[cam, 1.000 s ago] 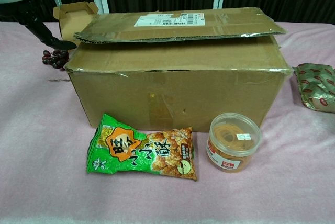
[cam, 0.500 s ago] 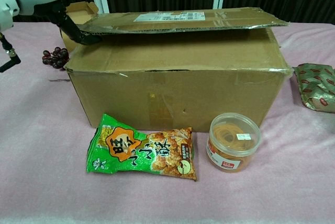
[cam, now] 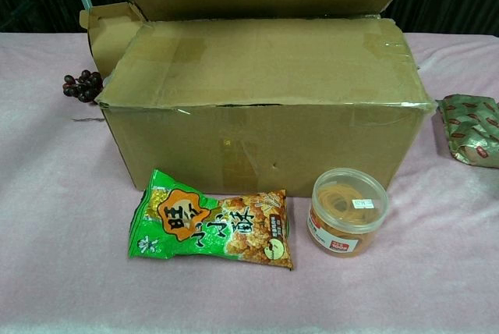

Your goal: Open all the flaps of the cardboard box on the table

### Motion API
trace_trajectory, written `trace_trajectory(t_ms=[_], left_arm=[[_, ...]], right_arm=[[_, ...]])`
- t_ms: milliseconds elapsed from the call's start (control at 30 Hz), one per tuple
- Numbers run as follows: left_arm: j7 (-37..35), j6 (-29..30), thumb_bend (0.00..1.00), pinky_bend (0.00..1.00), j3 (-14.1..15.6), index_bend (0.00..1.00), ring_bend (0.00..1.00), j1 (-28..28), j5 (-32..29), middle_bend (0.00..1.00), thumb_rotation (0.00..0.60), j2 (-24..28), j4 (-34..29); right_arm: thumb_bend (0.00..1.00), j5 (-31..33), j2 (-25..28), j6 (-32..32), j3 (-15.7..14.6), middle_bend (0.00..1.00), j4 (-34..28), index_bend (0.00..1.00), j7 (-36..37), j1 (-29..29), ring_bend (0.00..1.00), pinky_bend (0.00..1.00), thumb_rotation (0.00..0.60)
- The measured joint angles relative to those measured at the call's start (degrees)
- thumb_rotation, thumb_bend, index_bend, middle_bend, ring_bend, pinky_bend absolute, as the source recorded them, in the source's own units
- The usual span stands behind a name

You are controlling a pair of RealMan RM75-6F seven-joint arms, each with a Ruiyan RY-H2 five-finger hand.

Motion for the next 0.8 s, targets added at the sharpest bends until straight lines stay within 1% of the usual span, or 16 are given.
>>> trace_trajectory(t_ms=[133, 267, 367, 533, 667, 733, 800], left_arm=[[0.5, -1.3, 0.27, 0.0, -2.3, 0.0, 0.0, -2.4, -2.0, 0.0, 0.6, 0.6, 3.2], [1.1, -3.5, 0.27, 0.0, -4.0, 0.0, 0.0, -5.7, -4.2, 0.0, 0.6, 0.6, 8.4], [1.4, -5.1, 0.27, 0.0, -4.8, 0.0, 0.0, -8.2, -5.8, 0.0, 0.6, 0.0, 13.0], [1.7, -7.3, 0.27, 0.0, -5.2, 0.0, 0.0, -12.0, -7.8, 0.0, 0.6, -2.1, 20.8], [1.5, -8.4, 0.27, 0.0, -4.7, 0.0, 0.0, -14.6, -9.0, 0.0, 0.6, -4.3, 26.8], [0.7, -8.4, 0.27, 0.0, -4.2, 0.0, 0.0, -15.1, -9.1, 0.0, 0.6, -5.0, 28.3], [-0.4, -7.9, 0.27, 0.0, -3.9, 0.0, 0.0, -14.9, -8.9, 0.0, 0.6, -4.9, 28.3]], right_arm=[[0.3, 0.4, 0.0, -0.4, 0.1, 0.0, 0.0, 0.0, 0.3, 0.1, 0.0, 0.21, 0.6], [0.3, 0.8, 0.0, -0.7, 0.2, 0.0, -0.2, 0.0, 0.7, 0.2, 0.0, 0.21, 0.6], [0.3, 1.1, -0.1, -0.9, 0.3, 0.0, -0.3, 0.0, 0.9, 0.2, 0.0, 0.21, 0.6], [0.3, 1.3, -0.1, -1.3, 0.3, 0.0, -0.6, 0.0, 1.0, 0.3, 0.0, 0.21, 0.6], [0.3, 1.6, -0.1, -1.3, 0.4, 0.0, -0.8, 0.0, 1.0, 0.3, 0.0, 0.21, 0.6], [0.3, 1.8, -0.1, -1.3, 0.4, 0.0, -0.8, 0.0, 1.1, 0.3, 0.0, 0.21, 0.6], [0.3, 1.9, -0.1, -1.3, 0.5, 0.0, -0.8, 0.0, 1.1, 0.2, 0.0, 0.21, 0.6]])
